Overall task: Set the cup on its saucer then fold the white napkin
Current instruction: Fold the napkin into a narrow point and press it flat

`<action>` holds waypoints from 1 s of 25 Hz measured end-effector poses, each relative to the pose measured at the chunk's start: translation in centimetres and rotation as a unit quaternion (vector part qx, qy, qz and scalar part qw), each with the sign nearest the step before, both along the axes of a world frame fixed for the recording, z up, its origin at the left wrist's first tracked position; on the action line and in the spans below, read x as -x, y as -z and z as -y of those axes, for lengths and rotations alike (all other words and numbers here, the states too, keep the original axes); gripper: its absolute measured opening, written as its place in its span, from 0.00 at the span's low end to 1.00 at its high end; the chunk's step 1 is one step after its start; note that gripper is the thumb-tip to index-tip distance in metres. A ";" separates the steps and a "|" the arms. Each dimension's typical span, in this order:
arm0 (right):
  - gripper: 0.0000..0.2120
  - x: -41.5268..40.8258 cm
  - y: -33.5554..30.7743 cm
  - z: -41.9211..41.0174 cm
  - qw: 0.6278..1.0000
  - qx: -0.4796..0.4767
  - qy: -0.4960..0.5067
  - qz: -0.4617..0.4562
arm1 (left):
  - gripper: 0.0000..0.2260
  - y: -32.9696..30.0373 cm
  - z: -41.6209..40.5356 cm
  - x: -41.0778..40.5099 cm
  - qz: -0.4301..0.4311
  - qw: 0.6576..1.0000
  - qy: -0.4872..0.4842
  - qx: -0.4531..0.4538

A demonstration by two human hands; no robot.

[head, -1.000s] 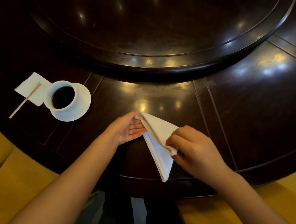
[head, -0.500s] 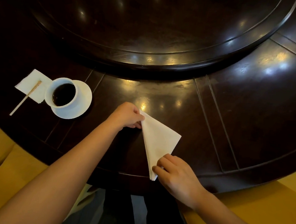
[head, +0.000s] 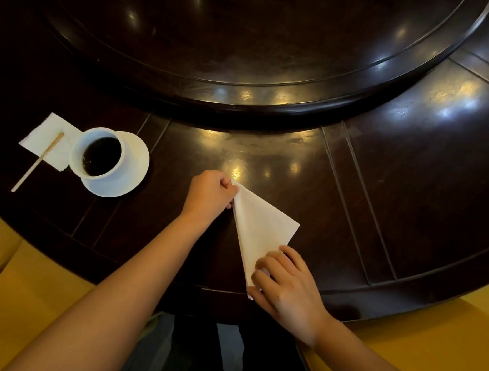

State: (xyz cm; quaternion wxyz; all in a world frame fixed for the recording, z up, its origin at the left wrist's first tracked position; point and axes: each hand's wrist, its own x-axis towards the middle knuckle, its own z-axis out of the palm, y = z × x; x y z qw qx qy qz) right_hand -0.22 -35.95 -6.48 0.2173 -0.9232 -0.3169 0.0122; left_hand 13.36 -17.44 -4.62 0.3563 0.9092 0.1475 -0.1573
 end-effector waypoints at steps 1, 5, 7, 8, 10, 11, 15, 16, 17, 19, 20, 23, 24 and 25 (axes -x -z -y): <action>0.14 0.1 0.2 -0.1 1.000 0.029 0.008 -0.005 | 0.07 0.1 0.1 0.1 0.010 1.000 0.007 -0.005; 0.32 -0.2 0.8 -0.1 0.988 0.139 0.033 -0.055 | 0.07 0.0 0.0 -0.3 0.014 1.000 0.026 -0.008; 0.33 0.0 1.1 -0.3 0.985 0.155 0.041 -0.069 | 0.06 -0.4 0.0 -0.5 0.008 0.998 0.041 -0.038; 0.33 0.1 1.1 -0.4 0.984 0.158 0.045 -0.070 | 0.06 -0.5 0.2 -0.2 0.042 0.994 0.057 -0.082; 0.33 0.3 1.1 -0.6 0.984 0.158 0.050 -0.072 | 0.07 -0.1 1.0 1.0 0.170 0.962 0.128 -0.174; 0.33 0.3 1.2 -0.5 0.983 0.158 0.052 -0.072 | 0.15 0.3 1.8 1.9 0.197 0.944 0.177 -0.196; 0.33 0.2 1.2 -0.7 0.982 0.163 0.055 -0.073 | 0.25 2.9 3.4 3.1 0.124 0.917 0.304 -0.225; 0.33 0.3 1.2 -0.8 0.982 0.162 0.062 -0.076 | 0.25 3.4 3.3 3.0 0.120 0.917 0.302 -0.232; 0.33 0.4 1.2 -0.9 0.981 0.161 0.070 -0.081 | 0.25 3.7 3.2 2.9 0.122 0.916 0.296 -0.243; 0.31 0.9 1.4 -1.1 0.981 0.157 0.083 -0.082 | 0.26 3.9 3.2 2.9 0.135 0.916 0.285 -0.247; 0.31 1.3 1.4 -1.0 0.981 0.157 0.084 -0.078 | 0.26 4.1 3.3 2.9 0.140 0.916 0.286 -0.243; 0.29 2.6 1.1 -0.3 0.982 0.162 0.063 -0.067 | 0.26 4.1 3.4 2.9 0.148 0.920 0.280 -0.231; 0.28 2.9 0.9 0.0 0.983 0.163 0.052 -0.065 | 0.26 4.1 3.3 2.9 0.147 0.920 0.280 -0.231; 0.27 3.2 0.6 0.4 0.984 0.161 0.037 -0.063 | 0.26 4.1 3.3 2.9 0.145 0.919 0.282 -0.233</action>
